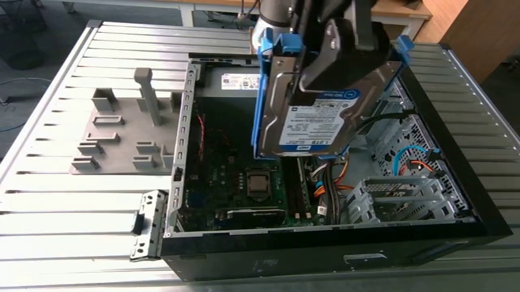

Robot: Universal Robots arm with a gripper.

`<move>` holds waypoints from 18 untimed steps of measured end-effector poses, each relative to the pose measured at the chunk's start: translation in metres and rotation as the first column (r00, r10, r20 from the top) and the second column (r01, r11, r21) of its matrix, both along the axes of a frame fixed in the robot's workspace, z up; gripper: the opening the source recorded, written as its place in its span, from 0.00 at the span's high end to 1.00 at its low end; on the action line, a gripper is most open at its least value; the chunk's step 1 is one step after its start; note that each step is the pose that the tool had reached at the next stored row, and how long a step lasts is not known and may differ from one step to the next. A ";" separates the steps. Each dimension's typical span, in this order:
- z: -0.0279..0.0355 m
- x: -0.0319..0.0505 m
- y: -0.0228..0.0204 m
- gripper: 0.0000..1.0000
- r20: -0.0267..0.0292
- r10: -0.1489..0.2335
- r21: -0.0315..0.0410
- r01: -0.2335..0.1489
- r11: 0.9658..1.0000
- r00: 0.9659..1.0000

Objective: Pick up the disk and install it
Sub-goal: 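Pick up the disk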

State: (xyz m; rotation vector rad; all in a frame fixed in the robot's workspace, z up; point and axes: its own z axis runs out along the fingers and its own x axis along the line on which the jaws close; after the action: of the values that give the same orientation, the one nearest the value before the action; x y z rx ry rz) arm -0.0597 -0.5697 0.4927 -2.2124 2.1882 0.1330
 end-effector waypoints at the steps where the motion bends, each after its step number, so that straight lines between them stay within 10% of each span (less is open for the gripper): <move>1: -0.0004 0.0036 0.0000 0.64 -0.001 0.000 0.000 0.000 1.000 1.000; 18: -0.0111 0.0467 -0.0077 0.64 -0.007 0.000 0.000 0.000 1.000 1.000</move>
State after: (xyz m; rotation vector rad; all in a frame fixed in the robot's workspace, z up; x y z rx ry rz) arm -0.0130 -0.5774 0.4816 -2.2155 2.1919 0.1412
